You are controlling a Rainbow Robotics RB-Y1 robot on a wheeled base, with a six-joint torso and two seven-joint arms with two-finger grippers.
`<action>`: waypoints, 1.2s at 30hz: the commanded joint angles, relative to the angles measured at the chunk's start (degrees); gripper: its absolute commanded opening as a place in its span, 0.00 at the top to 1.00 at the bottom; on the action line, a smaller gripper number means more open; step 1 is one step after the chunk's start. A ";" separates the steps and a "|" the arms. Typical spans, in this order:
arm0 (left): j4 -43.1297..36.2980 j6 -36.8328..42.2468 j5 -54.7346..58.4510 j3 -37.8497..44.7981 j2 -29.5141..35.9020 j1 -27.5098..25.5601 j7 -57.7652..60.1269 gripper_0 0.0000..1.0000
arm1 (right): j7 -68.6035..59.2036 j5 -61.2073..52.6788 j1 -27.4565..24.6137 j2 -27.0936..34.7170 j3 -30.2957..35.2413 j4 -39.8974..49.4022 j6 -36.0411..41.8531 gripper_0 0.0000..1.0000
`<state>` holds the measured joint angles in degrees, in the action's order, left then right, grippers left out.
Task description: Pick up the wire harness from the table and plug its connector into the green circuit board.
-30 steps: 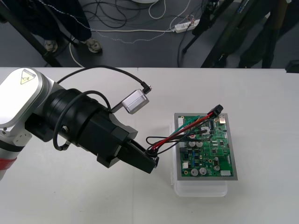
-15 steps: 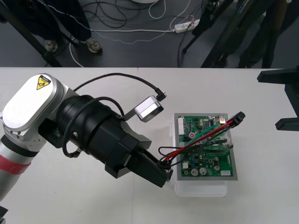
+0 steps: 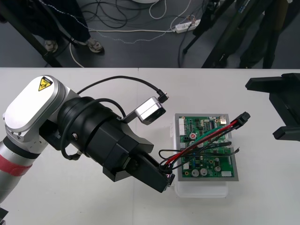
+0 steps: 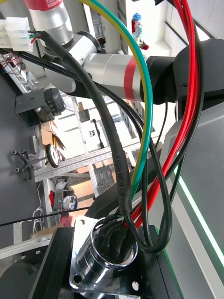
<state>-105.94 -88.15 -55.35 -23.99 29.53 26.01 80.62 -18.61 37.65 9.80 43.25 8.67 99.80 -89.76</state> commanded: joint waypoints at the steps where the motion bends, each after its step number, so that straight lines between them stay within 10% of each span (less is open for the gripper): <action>1: -0.76 0.08 1.21 -0.70 0.09 1.24 -3.98 1.00 | 2.35 -1.35 1.01 -0.53 -1.64 0.13 -0.24 0.00; 18: -0.15 1.05 1.30 -0.79 0.09 1.33 -4.69 1.00 | 4.90 -3.73 11.47 -2.91 -10.61 -7.08 -0.24 0.00; 36: -0.06 1.75 1.65 -0.79 -0.08 1.33 -6.71 1.00 | 5.60 -9.53 11.74 -2.47 -14.56 -2.86 -0.24 0.00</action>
<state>-105.62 -88.04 -54.85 -24.00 29.53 26.01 79.22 -15.12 29.61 20.32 40.68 -4.63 93.75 -89.76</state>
